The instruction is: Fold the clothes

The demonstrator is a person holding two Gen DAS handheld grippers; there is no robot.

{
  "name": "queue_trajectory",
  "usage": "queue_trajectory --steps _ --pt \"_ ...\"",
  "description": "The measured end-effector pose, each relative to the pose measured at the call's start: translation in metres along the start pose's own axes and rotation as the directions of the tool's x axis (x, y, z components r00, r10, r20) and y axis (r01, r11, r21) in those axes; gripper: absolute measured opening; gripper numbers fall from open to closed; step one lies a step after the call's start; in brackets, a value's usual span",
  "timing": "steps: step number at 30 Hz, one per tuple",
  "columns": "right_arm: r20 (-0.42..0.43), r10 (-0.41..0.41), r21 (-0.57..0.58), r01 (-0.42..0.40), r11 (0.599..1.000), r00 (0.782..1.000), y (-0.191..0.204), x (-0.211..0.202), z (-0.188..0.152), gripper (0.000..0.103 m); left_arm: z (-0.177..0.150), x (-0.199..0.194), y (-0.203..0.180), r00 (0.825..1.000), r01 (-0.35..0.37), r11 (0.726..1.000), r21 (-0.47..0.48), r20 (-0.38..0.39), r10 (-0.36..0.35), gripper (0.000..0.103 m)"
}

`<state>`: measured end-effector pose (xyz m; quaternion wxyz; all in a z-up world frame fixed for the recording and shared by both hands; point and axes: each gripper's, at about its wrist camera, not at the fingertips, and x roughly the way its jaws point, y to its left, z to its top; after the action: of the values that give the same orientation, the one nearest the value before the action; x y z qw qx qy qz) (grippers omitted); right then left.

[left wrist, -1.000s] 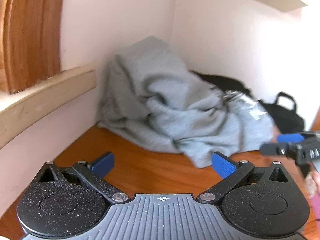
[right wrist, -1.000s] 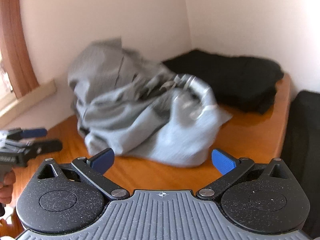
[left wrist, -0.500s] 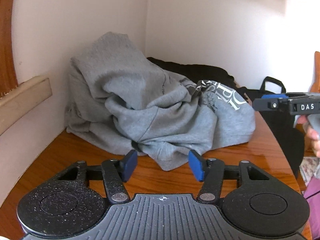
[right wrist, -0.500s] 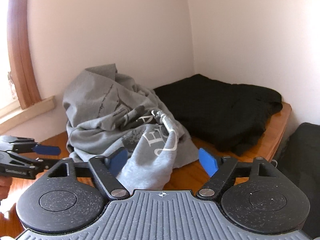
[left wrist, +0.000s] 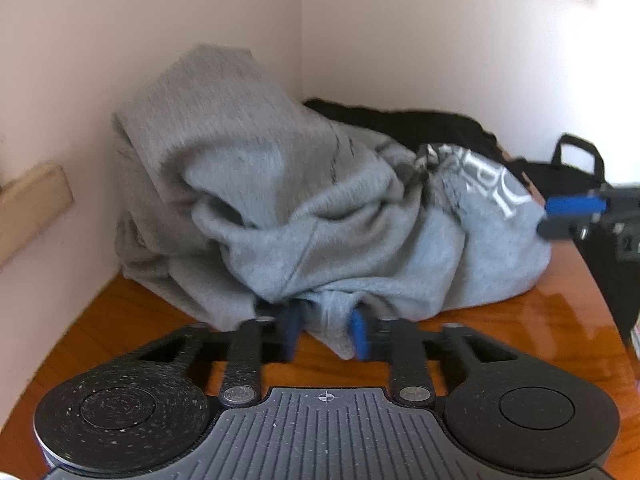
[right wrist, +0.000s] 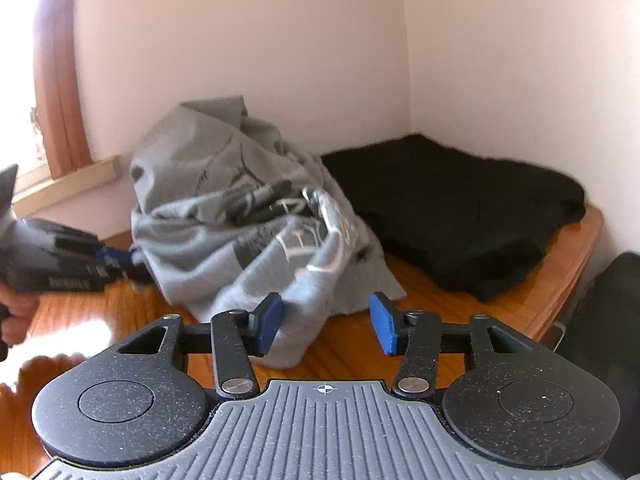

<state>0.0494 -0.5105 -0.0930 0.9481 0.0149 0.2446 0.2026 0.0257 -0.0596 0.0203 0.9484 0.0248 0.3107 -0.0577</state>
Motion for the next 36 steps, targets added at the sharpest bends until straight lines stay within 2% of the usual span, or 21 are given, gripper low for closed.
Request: queue_trajectory --steps 5,7,8,9,10,14,18,21,25,27,28,31,33,34,36 --pt "-0.014 0.088 0.026 -0.087 0.996 0.996 0.0 0.012 -0.005 0.042 0.008 -0.031 -0.002 0.999 0.019 1.0 -0.003 0.049 -0.019 0.009" --pt "-0.039 0.069 0.007 -0.069 0.998 0.997 0.008 0.02 -0.005 0.031 0.011 -0.046 -0.005 0.998 0.013 1.0 0.008 0.069 -0.014 0.009" --pt "-0.043 0.067 0.004 -0.067 0.998 0.997 0.01 0.022 -0.004 0.021 0.012 -0.055 -0.006 0.997 0.012 1.0 0.007 0.081 -0.012 0.009" --pt "-0.036 0.075 0.011 -0.074 0.997 0.997 0.012 0.021 -0.002 0.008 0.014 -0.064 -0.007 0.996 0.011 1.0 0.007 0.093 -0.011 0.008" --pt "-0.029 0.083 0.018 -0.082 0.996 0.996 0.013 0.021 0.0 0.005 0.015 -0.072 -0.008 0.995 0.009 1.0 0.006 0.104 -0.01 0.008" --pt "0.063 0.111 -0.005 -0.111 0.994 0.992 0.023 -0.01 0.024 0.003 0.025 -0.115 -0.02 0.985 -0.005 1.0 0.016 0.173 0.002 0.008" --pt "0.181 0.125 -0.048 -0.118 0.992 0.975 0.034 -0.064 0.062 0.003 0.042 -0.168 -0.033 0.962 -0.003 1.0 0.02 0.272 -0.002 0.008" --pt "0.267 0.14 -0.072 -0.125 0.99 0.953 0.04 -0.107 0.09 0.002 0.058 -0.216 -0.044 0.936 0.022 0.999 0.024 0.351 -0.029 0.007" --pt "0.371 0.18 -0.101 -0.153 0.983 0.911 0.046 -0.162 0.124 0.002 0.079 -0.262 -0.059 0.91 0.001 0.998 0.056 0.413 -0.025 0.007" --pt "0.386 0.161 -0.119 -0.124 0.985 0.909 0.05 -0.172 0.135 0.002 0.086 -0.268 -0.061 0.914 0.009 0.999 0.052 0.405 -0.029 0.007" --pt "0.392 0.15 -0.127 -0.109 0.986 0.907 0.052 -0.176 0.14 0.002 0.088 -0.262 -0.061 0.923 0.021 0.999 0.049 0.384 -0.038 0.008" --pt "0.341 0.089 -0.125 -0.049 0.991 0.936 0.052 -0.153 0.142 0.003 0.084 -0.227 -0.061 0.954 0.059 0.998 0.036 0.293 -0.067 0.01" --pt "0.287 0.049 -0.133 -0.011 0.991 0.957 0.051 -0.124 0.134 0.003 0.074 -0.195 -0.058 0.97 0.08 0.997 0.017 0.228 -0.082 0.016" --pt "0.258 0.013 -0.132 0.022 0.991 0.966 0.049 -0.107 0.127 0.003 0.069 -0.181 -0.056 0.976 0.085 0.996 0.007 0.202 -0.085 0.025" --pt "0.186 -0.068 -0.118 0.091 0.989 0.98 0.039 -0.074 0.109 0.003 0.053 -0.157 -0.049 0.982 0.084 0.996 -0.012 0.173 -0.08 0.034"
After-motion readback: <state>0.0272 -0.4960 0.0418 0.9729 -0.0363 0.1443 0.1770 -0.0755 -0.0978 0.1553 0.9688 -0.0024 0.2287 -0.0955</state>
